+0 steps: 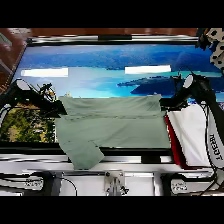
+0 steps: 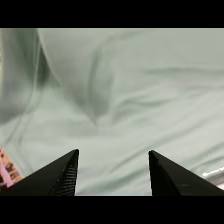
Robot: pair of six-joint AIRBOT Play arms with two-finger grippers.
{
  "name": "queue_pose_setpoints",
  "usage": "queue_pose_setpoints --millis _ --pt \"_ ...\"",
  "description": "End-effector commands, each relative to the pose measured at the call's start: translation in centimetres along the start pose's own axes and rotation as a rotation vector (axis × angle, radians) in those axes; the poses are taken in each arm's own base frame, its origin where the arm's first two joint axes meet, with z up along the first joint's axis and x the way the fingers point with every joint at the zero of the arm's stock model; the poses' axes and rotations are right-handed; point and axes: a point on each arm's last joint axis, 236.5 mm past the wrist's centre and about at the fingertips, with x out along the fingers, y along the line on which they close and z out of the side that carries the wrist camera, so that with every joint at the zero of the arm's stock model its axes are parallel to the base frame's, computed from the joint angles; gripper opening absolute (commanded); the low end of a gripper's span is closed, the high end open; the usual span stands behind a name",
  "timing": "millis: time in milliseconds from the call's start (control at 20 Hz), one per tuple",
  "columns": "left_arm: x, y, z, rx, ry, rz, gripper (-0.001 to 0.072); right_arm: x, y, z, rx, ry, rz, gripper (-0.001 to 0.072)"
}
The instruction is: Fold the shirts.
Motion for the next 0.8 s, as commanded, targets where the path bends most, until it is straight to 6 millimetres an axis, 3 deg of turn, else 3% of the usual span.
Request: queue_pose_setpoints --millis 0,150,300,450,550,750 --pt "-2.2 -0.5 -2.8 -0.004 0.073 -0.03 0.0546 -1.7 0.4 -3.6 -0.061 0.119 0.03 0.0476" --pt "-3.5 -0.3 -7.3 -0.031 0.103 -0.046 0.0545 -4.2 -0.5 -6.1 -0.006 0.135 0.08 0.0476" --pt "-1.5 1.0 -12.5 -0.104 0.094 -0.07 0.0545 -5.4 -0.6 -8.2 0.099 0.064 0.204 0.0476" --pt "0.9 0.4 -17.0 -0.132 0.104 -0.148 0.0543 -6.0 -0.8 -9.8 0.171 0.006 0.255 0.0476" --pt "2.2 0.6 -18.5 -0.153 0.098 -0.145 0.0543 -6.3 -0.9 -10.1 0.167 -0.013 0.242 0.0476" --pt "4.1 1.0 -19.5 -0.206 0.099 -0.153 0.0542 -6.7 0.1 -9.6 0.167 -0.039 0.285 0.0476"
